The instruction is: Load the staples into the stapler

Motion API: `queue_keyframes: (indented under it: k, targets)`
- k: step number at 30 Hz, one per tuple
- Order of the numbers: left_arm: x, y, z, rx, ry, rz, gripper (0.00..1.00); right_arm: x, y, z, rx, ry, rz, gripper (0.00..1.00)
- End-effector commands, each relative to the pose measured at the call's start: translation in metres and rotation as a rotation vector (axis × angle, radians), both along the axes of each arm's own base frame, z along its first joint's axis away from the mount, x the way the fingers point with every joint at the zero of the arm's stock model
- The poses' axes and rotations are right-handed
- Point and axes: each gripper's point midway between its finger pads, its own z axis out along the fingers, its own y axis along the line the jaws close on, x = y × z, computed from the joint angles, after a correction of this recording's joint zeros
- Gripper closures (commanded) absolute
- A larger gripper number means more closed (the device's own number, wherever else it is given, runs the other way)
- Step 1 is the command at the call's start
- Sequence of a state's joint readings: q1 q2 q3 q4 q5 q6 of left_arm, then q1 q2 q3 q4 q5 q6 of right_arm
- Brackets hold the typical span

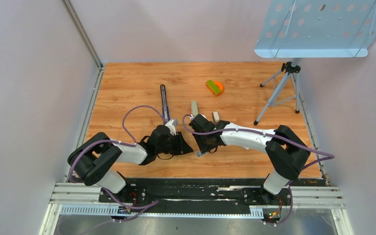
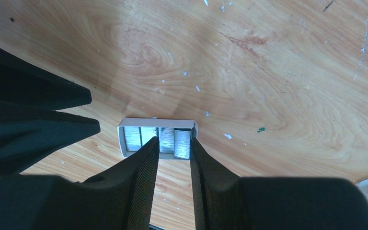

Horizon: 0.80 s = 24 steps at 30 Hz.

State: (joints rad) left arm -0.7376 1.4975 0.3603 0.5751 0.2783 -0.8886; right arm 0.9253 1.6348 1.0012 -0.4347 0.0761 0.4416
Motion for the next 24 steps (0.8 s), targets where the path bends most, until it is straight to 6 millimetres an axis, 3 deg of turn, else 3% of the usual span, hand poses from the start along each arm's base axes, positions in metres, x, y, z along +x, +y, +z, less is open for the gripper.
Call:
queue_keyframes:
  k: [1, 24]
  targets:
    - [-0.0029, -0.0053, -0.0002, -0.013, -0.004, -0.016, 0.69, -0.0018, 0.0032, -0.0026, -0.021, 0.005, 0.01, 0.67]
    - [-0.0057, -0.01, -0.0045, -0.026, 0.01, -0.024, 0.71, -0.0055, 0.0068, -0.0086, -0.036, 0.011, 0.036, 0.71]
